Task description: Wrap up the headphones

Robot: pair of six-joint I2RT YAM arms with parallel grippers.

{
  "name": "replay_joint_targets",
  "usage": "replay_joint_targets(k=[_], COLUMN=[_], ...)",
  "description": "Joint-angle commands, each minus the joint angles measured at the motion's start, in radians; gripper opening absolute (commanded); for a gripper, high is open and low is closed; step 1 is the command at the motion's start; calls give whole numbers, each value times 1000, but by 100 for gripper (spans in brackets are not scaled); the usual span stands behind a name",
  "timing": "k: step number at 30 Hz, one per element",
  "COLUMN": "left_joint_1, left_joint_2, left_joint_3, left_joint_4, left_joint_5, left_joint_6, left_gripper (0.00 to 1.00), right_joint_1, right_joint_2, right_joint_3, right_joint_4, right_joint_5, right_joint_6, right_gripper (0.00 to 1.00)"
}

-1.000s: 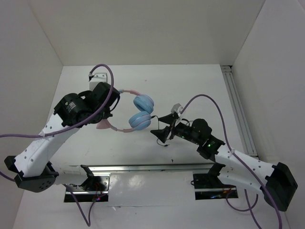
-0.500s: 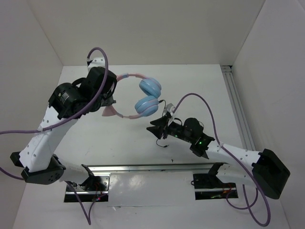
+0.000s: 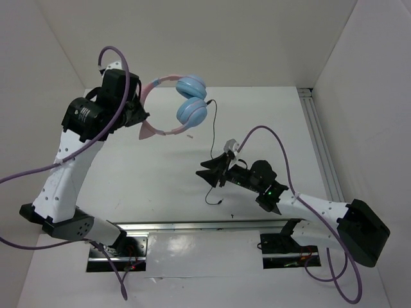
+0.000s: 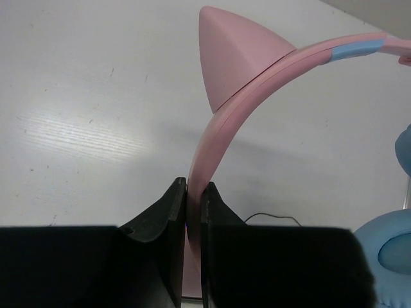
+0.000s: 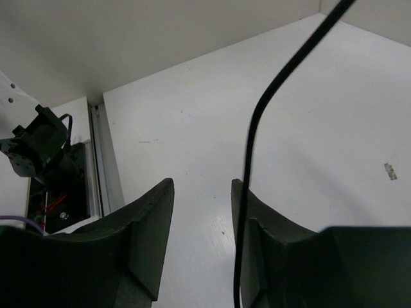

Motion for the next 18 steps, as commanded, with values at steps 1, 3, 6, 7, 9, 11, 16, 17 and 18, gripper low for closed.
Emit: replay_joint_targets(k=[1, 3, 6, 7, 9, 11, 16, 17, 18], left_joint_1=[38, 39, 48, 60, 74, 85, 134, 147, 147], left_joint_2=[-54, -54, -45, -45, -34, -23, 38, 56, 57], left_joint_3=[1, 14, 14, 14, 14, 26, 83, 92, 103], left_joint_4=[164, 164, 164, 164, 175, 187, 197, 197, 197], left_joint_5=[103, 116, 116, 116, 127, 137, 166, 180, 191], left_joint_6=[-74, -74, -98, -99, -123, -134, -152, -152, -163], left_gripper=[0, 0, 0, 0, 0, 0, 0, 0, 0], right_joint_1=[-15, -24, -24, -24, -24, -24, -24, -24, -12], right_joint_2=[-16, -4, 31, 40, 68, 94, 134, 134, 146], right_joint_3=[-28, -28, -6, -6, -17, -29, -60, -71, -71], right_joint_4=[104, 104, 115, 150, 191, 249, 317, 326, 326], right_joint_5=[-10, -25, -65, -79, -93, -104, -127, -127, -127], right_joint_6=[7, 16, 34, 34, 73, 94, 139, 139, 139], right_gripper=[50, 50, 50, 48, 45, 45, 45, 45, 45])
